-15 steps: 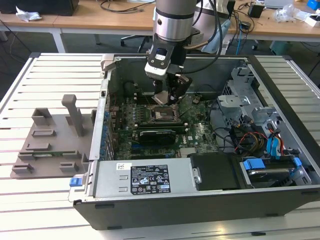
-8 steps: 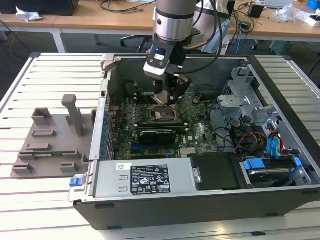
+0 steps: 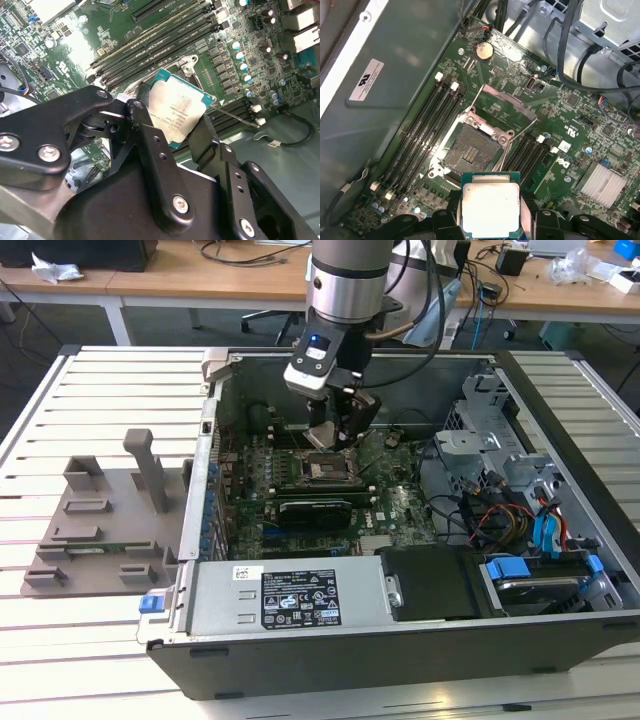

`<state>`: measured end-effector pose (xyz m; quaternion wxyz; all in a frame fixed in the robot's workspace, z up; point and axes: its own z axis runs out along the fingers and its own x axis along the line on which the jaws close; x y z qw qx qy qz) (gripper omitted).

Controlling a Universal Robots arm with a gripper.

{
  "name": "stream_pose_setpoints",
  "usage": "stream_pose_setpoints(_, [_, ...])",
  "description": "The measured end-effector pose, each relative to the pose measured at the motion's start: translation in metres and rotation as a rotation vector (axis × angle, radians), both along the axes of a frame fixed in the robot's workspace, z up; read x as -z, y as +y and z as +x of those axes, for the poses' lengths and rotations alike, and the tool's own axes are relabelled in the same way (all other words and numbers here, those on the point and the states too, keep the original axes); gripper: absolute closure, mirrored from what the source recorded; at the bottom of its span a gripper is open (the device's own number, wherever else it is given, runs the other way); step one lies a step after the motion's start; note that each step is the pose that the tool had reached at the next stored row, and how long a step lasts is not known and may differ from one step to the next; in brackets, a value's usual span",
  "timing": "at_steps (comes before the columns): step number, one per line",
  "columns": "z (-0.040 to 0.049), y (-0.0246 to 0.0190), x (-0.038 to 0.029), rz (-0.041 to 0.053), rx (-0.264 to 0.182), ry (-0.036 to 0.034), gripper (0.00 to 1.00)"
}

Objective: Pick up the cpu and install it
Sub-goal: 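Place the cpu into insertion slot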

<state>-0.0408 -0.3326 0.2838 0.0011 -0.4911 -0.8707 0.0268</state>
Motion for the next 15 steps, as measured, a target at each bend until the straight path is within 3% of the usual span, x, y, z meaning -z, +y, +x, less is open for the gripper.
stream_pose_setpoints(15, [0.0,0.0,0.0001,0.0,0.07,0.0,0.45])
